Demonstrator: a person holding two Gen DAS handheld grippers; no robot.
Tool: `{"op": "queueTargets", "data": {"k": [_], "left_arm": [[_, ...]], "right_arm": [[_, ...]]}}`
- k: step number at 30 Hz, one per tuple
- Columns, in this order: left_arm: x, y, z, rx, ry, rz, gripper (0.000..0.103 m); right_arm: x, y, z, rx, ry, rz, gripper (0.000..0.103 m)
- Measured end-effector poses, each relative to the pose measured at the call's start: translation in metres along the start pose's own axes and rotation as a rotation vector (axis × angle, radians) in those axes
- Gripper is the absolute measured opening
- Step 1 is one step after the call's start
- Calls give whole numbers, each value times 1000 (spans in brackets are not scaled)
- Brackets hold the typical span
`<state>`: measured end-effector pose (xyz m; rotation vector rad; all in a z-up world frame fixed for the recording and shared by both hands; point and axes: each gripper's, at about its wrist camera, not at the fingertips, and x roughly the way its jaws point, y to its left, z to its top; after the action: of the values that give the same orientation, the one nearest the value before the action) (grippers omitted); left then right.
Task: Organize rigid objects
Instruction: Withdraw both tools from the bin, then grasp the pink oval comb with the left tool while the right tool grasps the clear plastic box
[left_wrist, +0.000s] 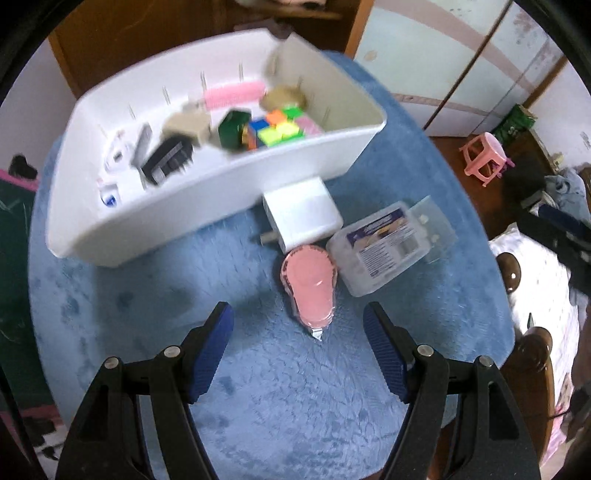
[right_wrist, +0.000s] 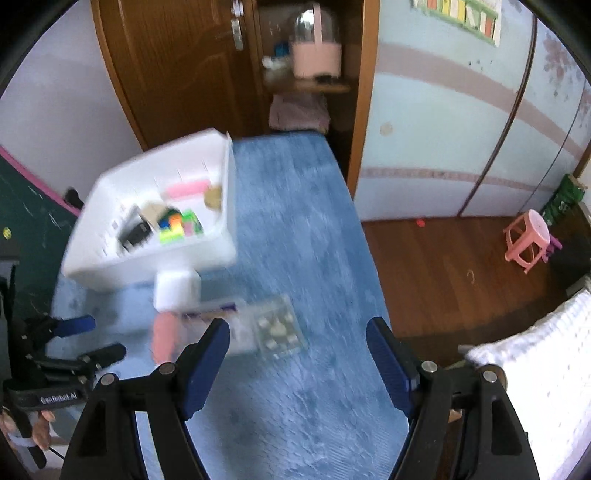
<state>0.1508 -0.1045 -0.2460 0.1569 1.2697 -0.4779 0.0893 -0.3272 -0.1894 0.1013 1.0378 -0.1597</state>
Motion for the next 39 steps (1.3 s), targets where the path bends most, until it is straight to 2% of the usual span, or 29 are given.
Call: {"op": "queueTargets", "data": {"k": [5,16,35,39], "left_arm": [[31,-1,-6,-26,35,5,76],[58,-2,-6,-63,58,35,76],[72,-11,7,-77,17,89,76],[73,-13,11,-69,1,103,75]], "right_arm": [[34,1,-18,-32,75,-16,77],[80,8,-35,-139,171,-7,77],[123,19,-25,-213,204,9,77],[127,19,-21,-218,199,14,73]]}}
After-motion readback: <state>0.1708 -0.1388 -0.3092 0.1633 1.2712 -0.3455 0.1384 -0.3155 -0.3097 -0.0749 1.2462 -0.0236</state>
